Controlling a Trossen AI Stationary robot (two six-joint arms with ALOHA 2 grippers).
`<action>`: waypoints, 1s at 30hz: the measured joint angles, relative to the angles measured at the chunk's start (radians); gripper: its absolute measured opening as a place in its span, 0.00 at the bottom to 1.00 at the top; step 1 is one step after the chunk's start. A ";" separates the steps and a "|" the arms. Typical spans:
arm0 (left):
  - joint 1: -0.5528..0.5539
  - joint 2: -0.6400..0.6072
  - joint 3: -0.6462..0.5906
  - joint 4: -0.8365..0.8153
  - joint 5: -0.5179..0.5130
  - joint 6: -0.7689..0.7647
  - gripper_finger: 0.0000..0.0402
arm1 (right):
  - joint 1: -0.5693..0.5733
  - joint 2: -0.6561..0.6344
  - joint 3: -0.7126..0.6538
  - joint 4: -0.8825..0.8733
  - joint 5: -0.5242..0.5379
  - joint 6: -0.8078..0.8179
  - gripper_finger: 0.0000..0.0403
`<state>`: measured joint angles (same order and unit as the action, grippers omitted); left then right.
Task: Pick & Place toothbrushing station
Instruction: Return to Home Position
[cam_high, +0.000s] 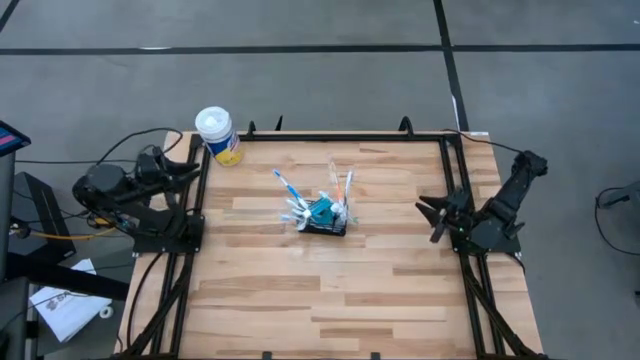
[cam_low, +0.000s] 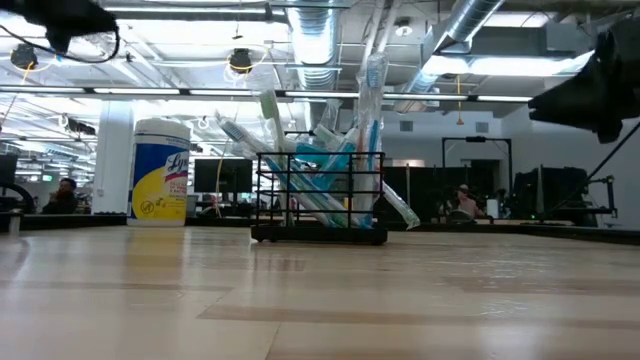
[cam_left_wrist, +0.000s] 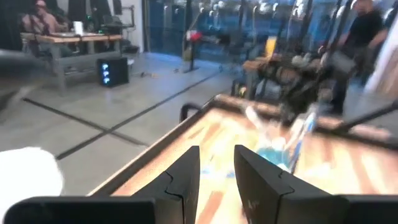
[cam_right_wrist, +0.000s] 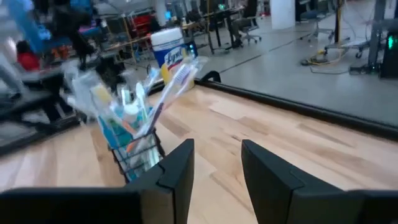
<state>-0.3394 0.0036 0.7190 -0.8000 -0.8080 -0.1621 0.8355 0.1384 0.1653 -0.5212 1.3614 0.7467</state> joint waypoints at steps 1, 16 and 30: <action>0.000 0.000 -0.013 -0.020 -0.016 -0.001 0.23 | 0.003 0.002 -0.009 0.029 0.001 -0.044 0.31; -0.002 0.013 -0.374 0.430 0.123 -0.040 0.23 | 0.033 0.130 -0.093 0.327 -0.083 -0.226 0.31; -0.002 0.016 -0.640 0.626 0.012 -0.075 0.23 | -0.012 0.474 -0.093 0.327 -0.088 0.115 0.31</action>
<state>-0.3413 0.0194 0.0788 -0.1739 -0.7962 -0.2367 0.8234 0.6123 0.0723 -0.1940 1.2732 0.8620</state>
